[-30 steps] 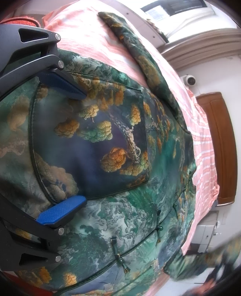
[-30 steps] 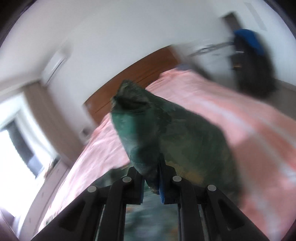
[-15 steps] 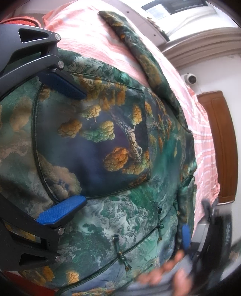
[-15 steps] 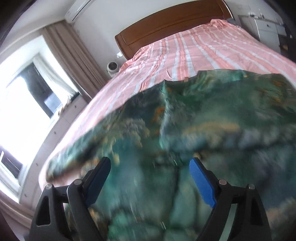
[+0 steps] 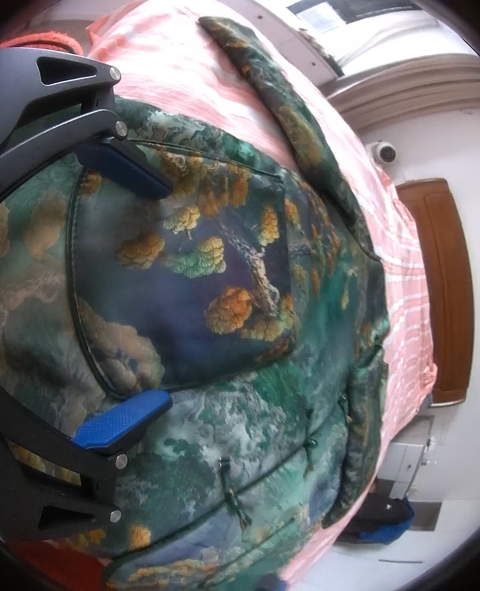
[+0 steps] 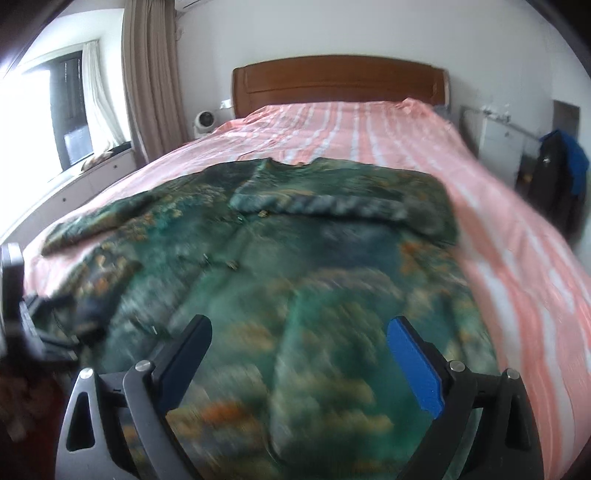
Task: Fold large clothes
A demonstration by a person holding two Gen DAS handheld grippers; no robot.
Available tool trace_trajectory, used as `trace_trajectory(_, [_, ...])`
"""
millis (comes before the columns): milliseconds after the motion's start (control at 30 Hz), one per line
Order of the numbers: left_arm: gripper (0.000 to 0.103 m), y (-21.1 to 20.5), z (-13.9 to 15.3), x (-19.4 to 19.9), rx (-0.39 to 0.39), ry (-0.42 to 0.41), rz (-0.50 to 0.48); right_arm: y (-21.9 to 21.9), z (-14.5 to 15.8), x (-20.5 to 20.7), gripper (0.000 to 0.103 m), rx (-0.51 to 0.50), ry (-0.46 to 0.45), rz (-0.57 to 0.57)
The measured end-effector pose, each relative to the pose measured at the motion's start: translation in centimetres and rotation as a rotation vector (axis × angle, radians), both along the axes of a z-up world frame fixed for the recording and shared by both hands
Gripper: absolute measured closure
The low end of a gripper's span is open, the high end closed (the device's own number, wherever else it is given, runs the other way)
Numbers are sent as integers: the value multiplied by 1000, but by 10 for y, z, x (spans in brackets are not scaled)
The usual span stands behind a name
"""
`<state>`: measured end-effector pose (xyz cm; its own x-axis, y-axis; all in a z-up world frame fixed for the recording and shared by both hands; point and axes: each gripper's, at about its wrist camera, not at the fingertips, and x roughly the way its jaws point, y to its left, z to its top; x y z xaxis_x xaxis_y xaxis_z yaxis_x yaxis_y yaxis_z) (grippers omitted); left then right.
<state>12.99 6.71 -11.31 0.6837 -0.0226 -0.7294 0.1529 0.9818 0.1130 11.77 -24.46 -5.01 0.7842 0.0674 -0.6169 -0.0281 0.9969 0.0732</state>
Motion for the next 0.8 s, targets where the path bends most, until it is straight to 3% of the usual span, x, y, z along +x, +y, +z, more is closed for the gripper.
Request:
trace_trajectory(200, [0,-11,24,-18,41,-122,-18,-10,-11,-14,8,15,-9,-33])
trace_trajectory(400, [0,-13,19,-19,50,-95,-40,-14,-19,-9,8,-11,-18,-49])
trace_trajectory(800, [0,9,19,-7,-46,-51,33,-14,-34,-4,8,-4,51,-37])
